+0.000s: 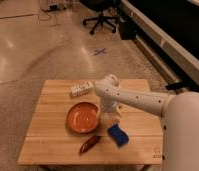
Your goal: Push the ceramic bowl across the table
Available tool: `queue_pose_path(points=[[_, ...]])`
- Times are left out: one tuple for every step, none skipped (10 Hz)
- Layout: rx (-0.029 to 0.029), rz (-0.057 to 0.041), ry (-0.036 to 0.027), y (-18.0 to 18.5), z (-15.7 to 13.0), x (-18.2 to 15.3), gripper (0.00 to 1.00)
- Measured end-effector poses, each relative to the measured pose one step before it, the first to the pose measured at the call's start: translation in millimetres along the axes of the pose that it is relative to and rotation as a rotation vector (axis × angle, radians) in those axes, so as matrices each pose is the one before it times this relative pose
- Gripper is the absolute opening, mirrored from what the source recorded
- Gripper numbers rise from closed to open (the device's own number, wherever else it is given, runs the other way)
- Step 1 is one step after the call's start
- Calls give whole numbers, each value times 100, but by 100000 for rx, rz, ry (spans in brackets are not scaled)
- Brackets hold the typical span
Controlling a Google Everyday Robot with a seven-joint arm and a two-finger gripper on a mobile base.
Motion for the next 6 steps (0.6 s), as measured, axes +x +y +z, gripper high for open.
queue_pose_path(points=[[255,1130,-675,522,104,-2,80],[867,1205,-827,479,84,-35,80],[1250,347,-715,64,24,-97,80],[2694,-1282,-293,-827,-129,-126,80],[2435,-2040,-283,-1134,-135,-189,80],[85,-217,21,-109,-4,10,80]])
